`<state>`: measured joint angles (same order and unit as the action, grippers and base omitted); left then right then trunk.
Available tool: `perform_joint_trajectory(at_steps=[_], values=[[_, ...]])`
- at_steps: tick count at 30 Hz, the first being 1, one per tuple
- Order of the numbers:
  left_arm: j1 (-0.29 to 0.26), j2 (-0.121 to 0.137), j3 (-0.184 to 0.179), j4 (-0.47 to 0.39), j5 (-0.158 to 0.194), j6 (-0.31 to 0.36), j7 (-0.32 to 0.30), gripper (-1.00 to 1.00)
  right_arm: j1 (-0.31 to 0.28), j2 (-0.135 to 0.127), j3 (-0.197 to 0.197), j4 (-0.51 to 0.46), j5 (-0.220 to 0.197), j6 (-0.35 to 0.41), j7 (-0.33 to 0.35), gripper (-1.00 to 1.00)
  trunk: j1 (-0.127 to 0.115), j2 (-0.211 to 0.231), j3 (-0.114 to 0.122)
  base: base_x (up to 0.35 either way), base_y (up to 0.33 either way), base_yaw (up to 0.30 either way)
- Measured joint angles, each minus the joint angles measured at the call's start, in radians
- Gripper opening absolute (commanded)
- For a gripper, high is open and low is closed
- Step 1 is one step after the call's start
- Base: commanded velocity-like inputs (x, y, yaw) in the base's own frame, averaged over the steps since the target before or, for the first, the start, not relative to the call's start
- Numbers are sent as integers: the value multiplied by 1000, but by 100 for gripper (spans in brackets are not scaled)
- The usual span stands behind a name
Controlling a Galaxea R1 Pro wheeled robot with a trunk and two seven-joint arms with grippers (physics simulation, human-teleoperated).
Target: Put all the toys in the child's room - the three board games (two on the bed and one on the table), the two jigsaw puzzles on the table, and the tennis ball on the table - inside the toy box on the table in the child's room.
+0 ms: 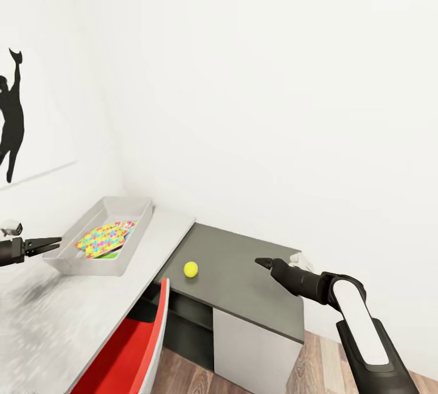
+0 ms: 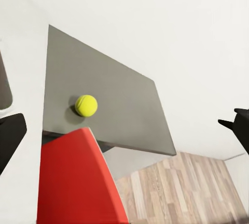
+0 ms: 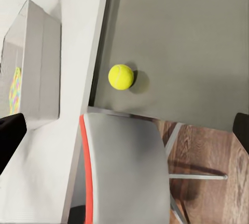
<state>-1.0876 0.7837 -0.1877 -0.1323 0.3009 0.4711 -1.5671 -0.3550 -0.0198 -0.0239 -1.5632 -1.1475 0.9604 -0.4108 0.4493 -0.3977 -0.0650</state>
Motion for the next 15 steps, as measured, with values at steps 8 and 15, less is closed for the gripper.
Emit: perform_joint_trajectory(at_steps=[8, 15], values=[[0, -1, 0, 0, 0, 0, 0, 100, 0, 0, -1, 2, 0, 0, 1, 100, 0, 0, 4, 0, -1, 88], [0, -3, 0, -1, 0, 0, 0, 100, 0, 0, -3, 2, 0, -1, -1, 100, 0, 0, 4, 0, -119, 2]])
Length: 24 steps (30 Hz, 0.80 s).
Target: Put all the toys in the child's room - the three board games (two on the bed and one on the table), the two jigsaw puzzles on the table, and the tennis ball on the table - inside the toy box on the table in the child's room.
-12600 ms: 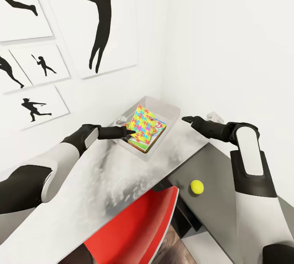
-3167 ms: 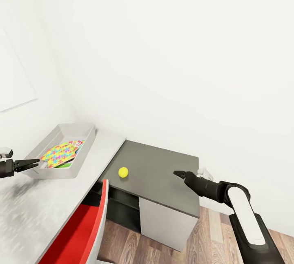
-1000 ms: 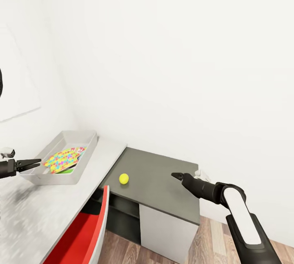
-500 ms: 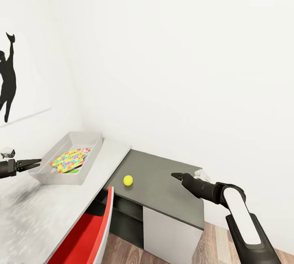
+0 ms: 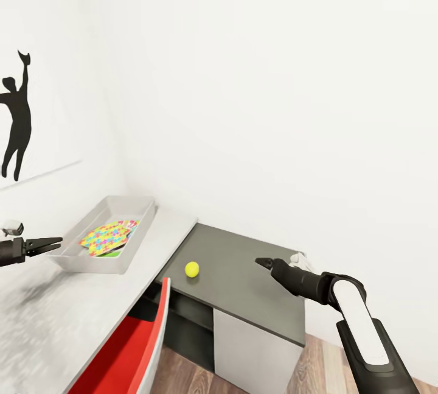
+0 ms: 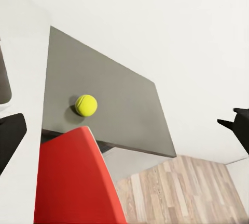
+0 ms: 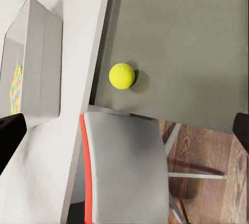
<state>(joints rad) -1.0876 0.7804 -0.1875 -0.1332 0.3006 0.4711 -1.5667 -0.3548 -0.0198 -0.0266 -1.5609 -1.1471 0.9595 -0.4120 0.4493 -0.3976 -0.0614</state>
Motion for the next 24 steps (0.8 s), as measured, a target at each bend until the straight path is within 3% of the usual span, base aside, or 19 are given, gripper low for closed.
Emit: perform_joint_trajectory(at_steps=[8, 10, 12, 14, 16, 18, 19, 21, 24], values=[[0, -32, -4, -38, 0, 13, 0, 100, -2, 0, 10, 5, 0, -32, -13, 100, 0, 0, 0, 0, -65, 0], [0, -46, -4, -71, 0, 41, 0, 100, -21, 0, 29, 16, 1, -33, -42, 100, 0, 0, 0, 0, -9, 0], [0, -54, -5, -111, 0, 88, 0, 100, -78, 4, 58, 45, 5, -32, -98, 100, 0, 0, 0, 0, -5, 0], [0, -59, -8, -171, 1, 147, 0, 100, -187, 23, 125, 116, 4, -35, -199, 100, 0, 0, 0, 0, -2, 0], [0, -59, -9, -219, 2, 184, 0, 100, -316, 76, 206, 228, 4, -39, -293, 100, 0, 0, 0, 0, 0, 0], [0, -60, -10, -240, 2, 206, 0, 100, -415, 126, 246, 350, 7, -42, -341, 100, 0, 0, 0, 0, 0, 0], [0, -60, -10, -244, 2, 212, 0, 100, -450, 142, 254, 400, 10, -42, -352, 100, 0, 0, 0, 0, 0, 0], [0, -62, -8, -255, 2, 230, 0, 100, -597, 188, 275, 639, 12, -59, -379, 100, 0, 0, 0, 0, 0, 0], [0, -62, -6, -265, 2, 242, 0, 100, -725, 194, 290, 827, 13, -118, -388, 100, 0, 0, 0, 0, 0, 0]])
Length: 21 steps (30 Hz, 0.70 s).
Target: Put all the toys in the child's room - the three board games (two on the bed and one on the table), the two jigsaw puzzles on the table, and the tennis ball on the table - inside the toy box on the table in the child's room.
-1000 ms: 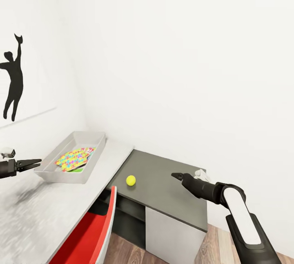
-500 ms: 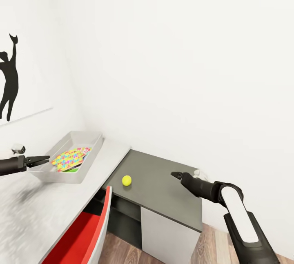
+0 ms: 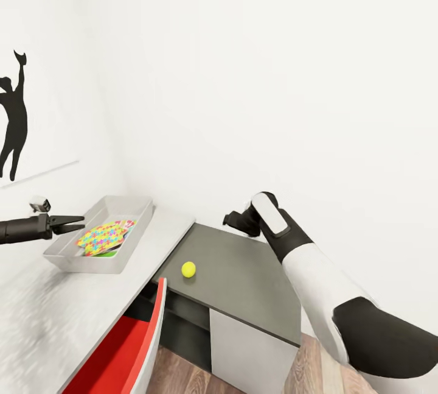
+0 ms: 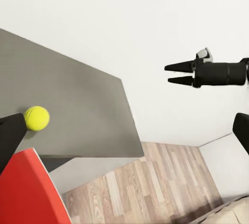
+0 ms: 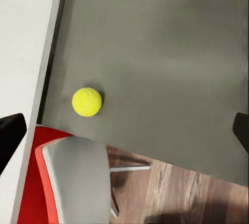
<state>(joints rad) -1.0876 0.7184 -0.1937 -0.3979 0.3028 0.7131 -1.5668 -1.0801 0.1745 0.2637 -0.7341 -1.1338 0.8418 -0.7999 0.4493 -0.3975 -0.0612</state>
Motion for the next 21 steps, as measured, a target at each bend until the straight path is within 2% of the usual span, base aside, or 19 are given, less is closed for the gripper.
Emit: perform_joint_trajectory(at_steps=[4, 9, 11, 17, 21], values=[[0, 0, 1, -22, 0, 21, 0, 100, -39, 0, 14, 55, -1, -24, -5, 100, 0, 0, 0, 0, 0, 0], [0, 0, -1, -68, 1, 29, 0, 100, -50, 0, 78, 72, 0, -35, -13, 100, 0, 0, 0, 0, 0, 92], [0, 0, -1, -73, 1, 30, 0, 100, -51, 0, 89, 73, 1, -37, -14, 100, 0, 0, 0, 0, -34, 232], [0, 0, -1, -77, 1, 31, 0, 100, -52, 0, 100, 74, 0, -41, -14, 100, 0, 0, 0, 0, -182, 274], [0, 0, -2, -78, 1, 31, 0, 100, -52, 0, 102, 74, 0, -42, -13, 100, 0, 0, 0, 0, -67, 197]])
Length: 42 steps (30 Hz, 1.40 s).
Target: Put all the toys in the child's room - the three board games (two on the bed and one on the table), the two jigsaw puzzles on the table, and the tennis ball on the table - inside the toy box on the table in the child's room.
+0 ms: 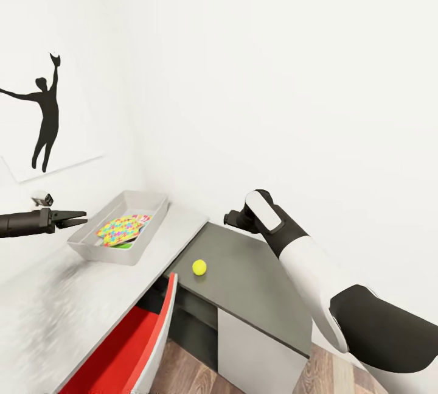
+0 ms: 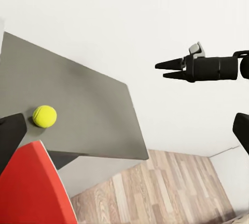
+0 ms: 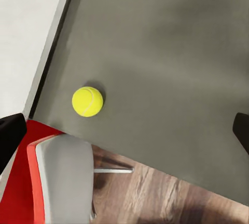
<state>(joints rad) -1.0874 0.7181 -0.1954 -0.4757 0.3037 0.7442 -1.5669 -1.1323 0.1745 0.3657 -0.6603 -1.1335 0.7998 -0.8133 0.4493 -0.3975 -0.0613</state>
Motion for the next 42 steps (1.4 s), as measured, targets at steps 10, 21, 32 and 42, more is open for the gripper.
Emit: perform_joint_trajectory(at_steps=[10, 21, 32, 42], values=[[0, 0, 0, 0, 0, 0, 0, 100, 0, 0, 2, 0, 0, -1, 3, 100, 0, 0, 0, 0, -145, 135], [0, 0, -1, 0, 0, 0, 0, 100, 0, 0, 2, 0, 1, 0, 11, 100, 0, 0, 0, 0, -24, 36], [0, 0, -1, 0, 0, 0, 0, 100, 0, 0, 2, 0, 0, 0, 11, 100, 0, 0, 0, 0, -41, 69], [0, 0, 0, 0, 0, 0, 0, 100, 0, 0, 4, 0, 0, 0, 11, 100, 0, 0, 0, 43, -58, 266]])
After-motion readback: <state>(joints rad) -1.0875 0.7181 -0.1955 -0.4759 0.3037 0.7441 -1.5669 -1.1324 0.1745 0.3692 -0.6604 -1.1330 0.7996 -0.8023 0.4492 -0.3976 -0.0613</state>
